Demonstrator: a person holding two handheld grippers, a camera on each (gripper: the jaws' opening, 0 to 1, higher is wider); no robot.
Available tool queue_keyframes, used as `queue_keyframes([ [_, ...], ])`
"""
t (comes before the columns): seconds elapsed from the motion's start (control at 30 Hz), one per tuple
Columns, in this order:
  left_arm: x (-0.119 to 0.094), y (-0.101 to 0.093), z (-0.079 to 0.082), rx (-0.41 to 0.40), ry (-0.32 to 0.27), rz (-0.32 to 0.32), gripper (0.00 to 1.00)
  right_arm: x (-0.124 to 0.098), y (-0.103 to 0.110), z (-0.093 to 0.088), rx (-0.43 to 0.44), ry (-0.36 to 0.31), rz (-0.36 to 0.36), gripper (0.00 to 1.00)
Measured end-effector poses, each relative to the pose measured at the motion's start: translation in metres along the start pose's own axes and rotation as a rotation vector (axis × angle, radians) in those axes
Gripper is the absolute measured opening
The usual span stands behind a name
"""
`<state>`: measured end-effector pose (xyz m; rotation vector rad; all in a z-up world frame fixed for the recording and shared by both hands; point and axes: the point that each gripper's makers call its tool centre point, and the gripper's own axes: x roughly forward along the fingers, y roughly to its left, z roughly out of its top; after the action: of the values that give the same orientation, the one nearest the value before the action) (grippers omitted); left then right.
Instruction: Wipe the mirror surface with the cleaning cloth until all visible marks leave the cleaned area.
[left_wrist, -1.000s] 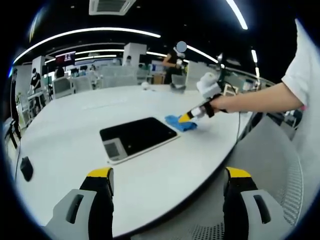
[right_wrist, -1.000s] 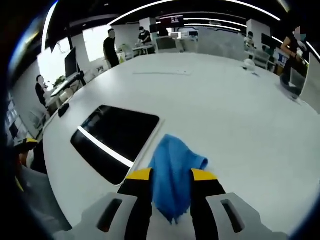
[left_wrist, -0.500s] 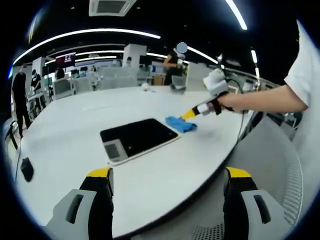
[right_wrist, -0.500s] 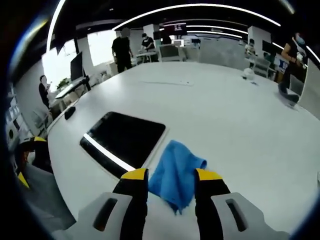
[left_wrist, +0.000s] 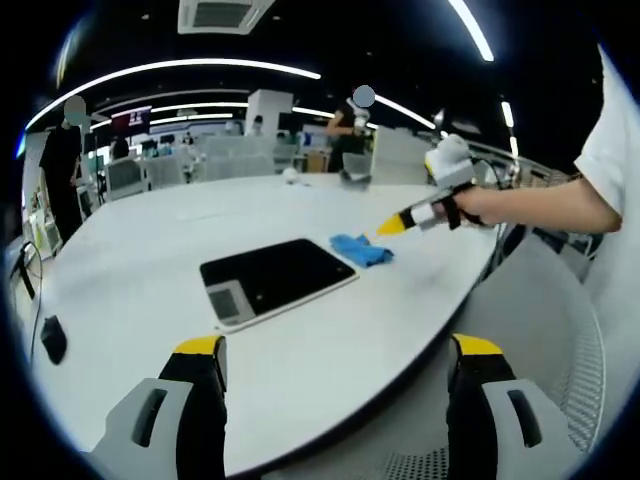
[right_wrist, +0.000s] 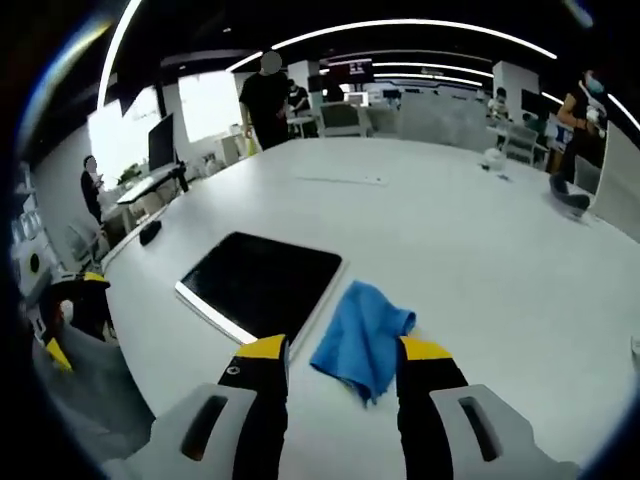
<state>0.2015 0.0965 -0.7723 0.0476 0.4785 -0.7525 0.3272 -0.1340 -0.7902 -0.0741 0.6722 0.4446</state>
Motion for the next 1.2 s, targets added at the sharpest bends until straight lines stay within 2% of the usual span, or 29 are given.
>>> queue_keyframes([
  [0.67, 0.0, -0.001, 0.0, 0.006, 0.0, -0.005, 0.92, -0.051, 0.014, 0.0, 0.051, -0.089, -0.005, 0.43],
  [1.0, -0.001, -0.001, 0.001, 0.0, -0.007, -0.003, 0.92, -0.067, 0.019, -0.016, 0.079, -0.11, -0.004, 0.48],
  [1.2, -0.002, 0.0, 0.002, -0.003, -0.015, 0.002, 0.93, -0.074, 0.023, -0.011, 0.036, -0.131, -0.013, 0.52],
])
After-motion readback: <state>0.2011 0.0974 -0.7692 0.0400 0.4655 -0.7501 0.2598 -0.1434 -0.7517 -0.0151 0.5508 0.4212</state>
